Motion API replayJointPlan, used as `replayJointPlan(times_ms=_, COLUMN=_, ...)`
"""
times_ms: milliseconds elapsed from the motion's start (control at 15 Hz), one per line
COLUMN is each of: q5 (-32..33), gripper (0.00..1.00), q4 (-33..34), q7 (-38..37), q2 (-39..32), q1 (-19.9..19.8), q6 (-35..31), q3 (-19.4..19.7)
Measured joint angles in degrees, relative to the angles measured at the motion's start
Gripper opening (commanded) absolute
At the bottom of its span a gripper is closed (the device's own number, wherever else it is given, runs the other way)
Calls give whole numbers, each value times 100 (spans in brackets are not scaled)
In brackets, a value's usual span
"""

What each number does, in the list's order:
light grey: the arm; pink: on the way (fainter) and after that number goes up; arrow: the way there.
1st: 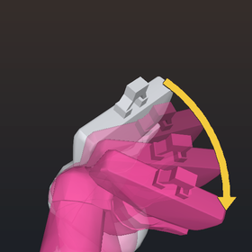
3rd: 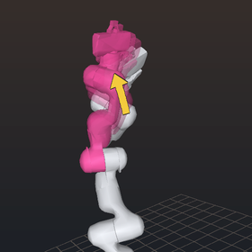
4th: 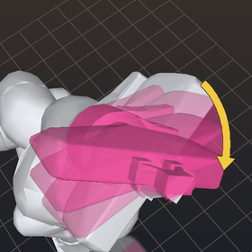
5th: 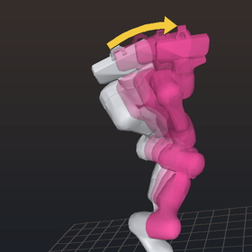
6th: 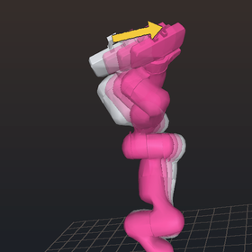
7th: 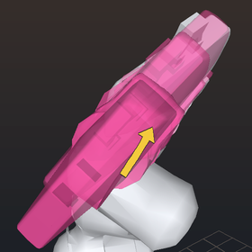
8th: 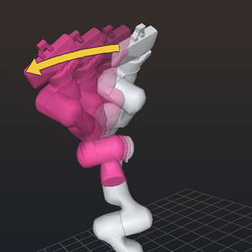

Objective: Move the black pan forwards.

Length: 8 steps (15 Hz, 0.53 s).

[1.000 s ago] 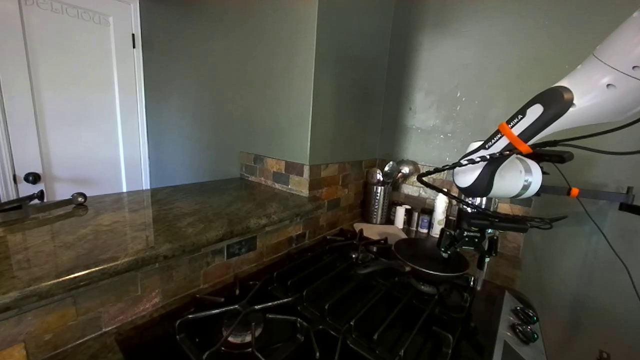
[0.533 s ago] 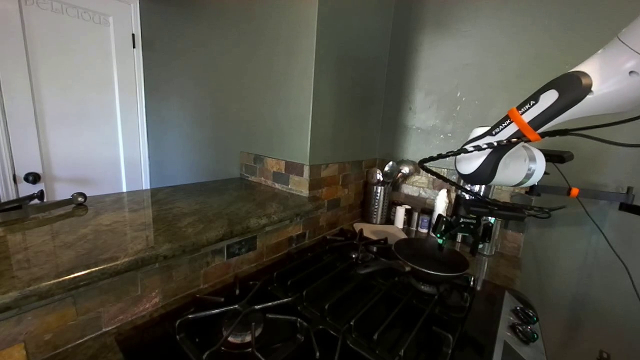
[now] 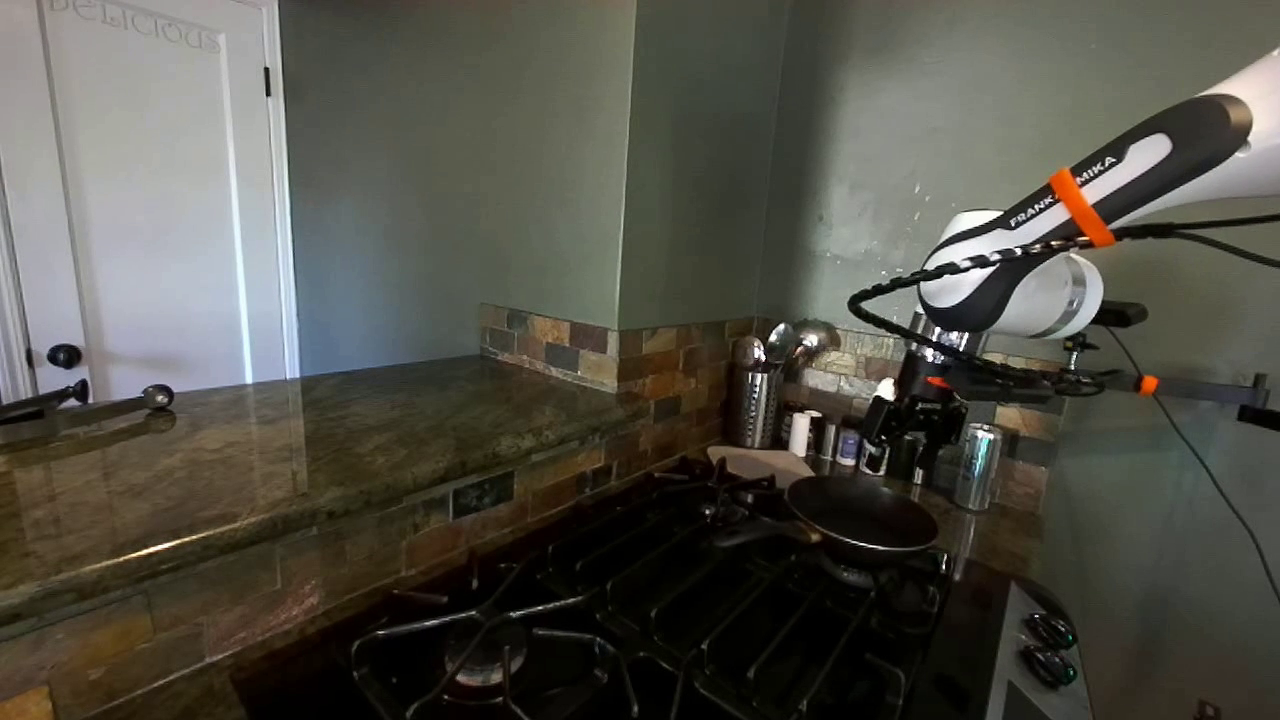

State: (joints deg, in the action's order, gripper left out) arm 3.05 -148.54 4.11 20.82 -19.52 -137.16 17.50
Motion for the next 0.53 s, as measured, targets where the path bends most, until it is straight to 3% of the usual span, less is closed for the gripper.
replayJointPlan(times_ms=533, q5=60, gripper=100, q4=6, q7=526, q2=521, q1=92, q6=98, q3=-149)
